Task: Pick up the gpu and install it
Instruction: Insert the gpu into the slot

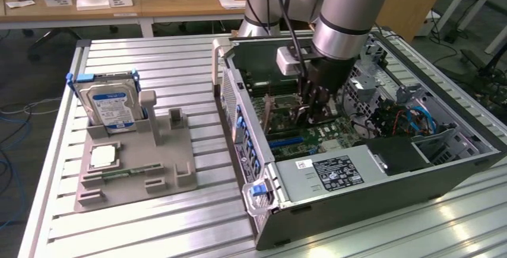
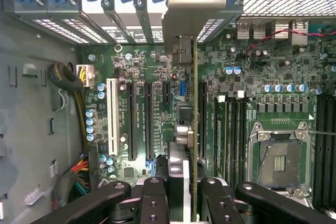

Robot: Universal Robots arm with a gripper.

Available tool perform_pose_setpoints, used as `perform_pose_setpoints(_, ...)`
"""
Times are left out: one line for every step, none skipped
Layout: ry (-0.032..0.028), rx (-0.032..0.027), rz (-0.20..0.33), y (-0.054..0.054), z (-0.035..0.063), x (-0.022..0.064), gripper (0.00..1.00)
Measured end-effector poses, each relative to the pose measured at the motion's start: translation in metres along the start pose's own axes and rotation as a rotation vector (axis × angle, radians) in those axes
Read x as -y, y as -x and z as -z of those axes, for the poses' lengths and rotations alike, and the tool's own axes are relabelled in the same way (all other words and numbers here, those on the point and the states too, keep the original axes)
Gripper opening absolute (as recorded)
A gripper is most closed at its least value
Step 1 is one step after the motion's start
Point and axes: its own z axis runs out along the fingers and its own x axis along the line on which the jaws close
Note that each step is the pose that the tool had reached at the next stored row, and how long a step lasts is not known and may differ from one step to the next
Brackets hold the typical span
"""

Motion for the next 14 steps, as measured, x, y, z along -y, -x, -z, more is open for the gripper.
perform_pose_setpoints(0.0, 0.0, 0.0, 0.0, -0.0018, 0.0, 0.28)
perform_pose_setpoints(-0.0001, 0.0002, 0.0, 0.0, -0.0037, 0.0, 0.28)
perform_pose_setpoints(-0.0001, 0.0002, 0.0, 0.0, -0.0053, -0.0001, 0.28)
perform_pose_setpoints(-0.0001, 0.0001, 0.0, 0.0, -0.0059, -0.0001, 0.28)
perform_pose_setpoints(-0.0001, 0.0, 0.0, 0.0, -0.0059, -0.0001, 0.28)
perform_pose_setpoints(0.0, 0.0, 0.0, 0.0, -0.0059, -0.0001, 0.28)
perform_pose_setpoints(-0.0001, 0.0, 0.0, 0.0, -0.0059, -0.0001, 0.28)
perform_pose_setpoints(-0.0001, 0.0001, 0.0, 0.0, -0.0059, -0.0001, 0.28)
perform_pose_setpoints(-0.0001, 0.0001, 0.0, 0.0, -0.0059, -0.0001, 0.28)
perform_pose_setpoints(-0.0001, 0.0001, 0.0, 0.0, -0.0059, -0.0001, 0.28)
perform_pose_setpoints(-0.0001, 0.0, 0.0, -0.0001, -0.0061, -0.0003, 0.28)
perform_pose_setpoints(-0.0002, 0.0003, 0.0, 0.0, -0.0065, -0.0004, 0.28)
perform_pose_setpoints(-0.0002, 0.0004, 0.0, 0.0, -0.0071, -0.0005, 0.28)
perform_pose_setpoints(-0.0001, 0.0001, 0.0, -0.0001, -0.0074, -0.0005, 0.28)
